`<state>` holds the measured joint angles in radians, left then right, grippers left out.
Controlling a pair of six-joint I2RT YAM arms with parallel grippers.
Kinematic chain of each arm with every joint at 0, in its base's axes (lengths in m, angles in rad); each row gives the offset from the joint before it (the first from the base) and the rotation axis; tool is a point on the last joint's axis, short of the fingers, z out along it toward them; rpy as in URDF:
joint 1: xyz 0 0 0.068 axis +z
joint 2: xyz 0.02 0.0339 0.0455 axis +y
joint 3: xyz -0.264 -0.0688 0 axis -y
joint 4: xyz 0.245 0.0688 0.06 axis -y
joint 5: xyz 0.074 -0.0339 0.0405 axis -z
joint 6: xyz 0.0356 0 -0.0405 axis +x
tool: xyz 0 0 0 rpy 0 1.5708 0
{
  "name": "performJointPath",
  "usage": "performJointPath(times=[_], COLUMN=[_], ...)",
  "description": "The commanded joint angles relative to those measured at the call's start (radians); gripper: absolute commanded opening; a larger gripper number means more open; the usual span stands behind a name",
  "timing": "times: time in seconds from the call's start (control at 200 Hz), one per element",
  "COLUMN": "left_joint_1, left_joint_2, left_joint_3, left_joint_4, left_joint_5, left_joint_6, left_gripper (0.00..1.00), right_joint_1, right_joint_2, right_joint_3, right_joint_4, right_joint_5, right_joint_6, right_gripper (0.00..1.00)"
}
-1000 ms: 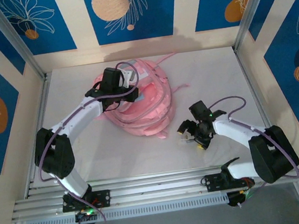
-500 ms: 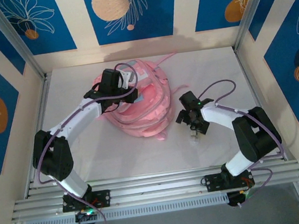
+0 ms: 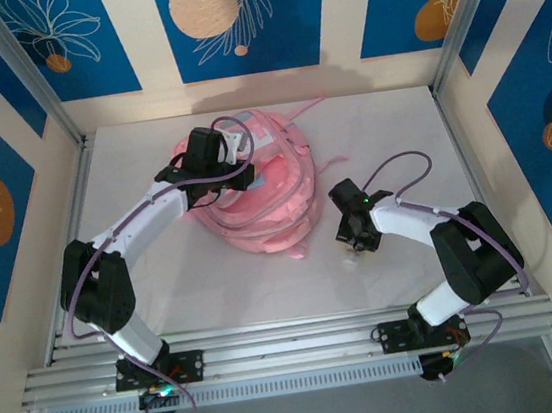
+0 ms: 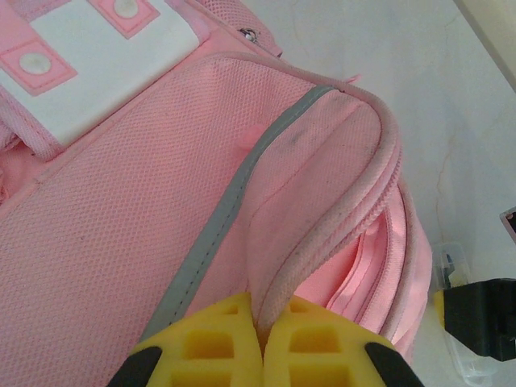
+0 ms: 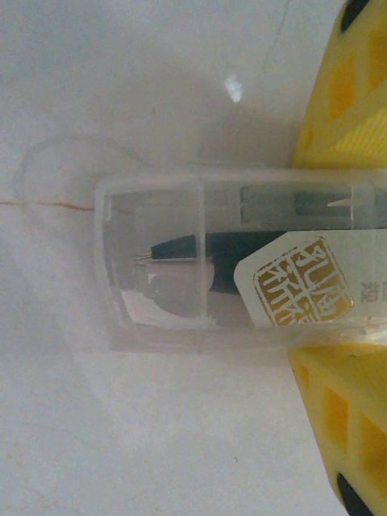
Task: Pack the student bag
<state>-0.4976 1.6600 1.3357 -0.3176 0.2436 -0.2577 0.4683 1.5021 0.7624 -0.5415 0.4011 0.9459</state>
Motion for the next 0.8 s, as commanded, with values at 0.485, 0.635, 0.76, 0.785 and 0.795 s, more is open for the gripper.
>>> performJointPath(times=[0.485, 0.635, 0.76, 0.785, 0.795], left_joint_1=[-0.04, -0.063, -0.068, -0.07, -0.069], left_joint_2=[-0.015, -0.015, -0.025, -0.026, -0.027], left_joint_3=[0.021, 0.037, 0.031, 0.034, 0.035], left_joint_4=[0.093, 0.164, 0.224, 0.226, 0.227], left_joint_5=[0.134, 0.172, 0.192, 0.192, 0.191], left_joint_6=[-0.124, -0.194, -0.244, -0.247, -0.247], left_gripper=[0.0, 0.0, 0.0, 0.0, 0.0], right_joint_1=[-0.01, 0.009, 0.013, 0.013, 0.015], right_joint_2=[-0.235, -0.244, -0.207, -0.197, -0.193], right_joint_3=[0.179, 0.225, 0.228, 0.231, 0.233], right_joint_4=[-0.142, 0.006, 0.196, 0.233, 0.248], right_joint_5=[-0.183, -0.294, -0.35, -0.363, -0.368], right_joint_6=[-0.143, -0.104, -0.048, -0.036, -0.033], right_gripper=[0.39, 0.4, 0.4, 0.4, 0.4])
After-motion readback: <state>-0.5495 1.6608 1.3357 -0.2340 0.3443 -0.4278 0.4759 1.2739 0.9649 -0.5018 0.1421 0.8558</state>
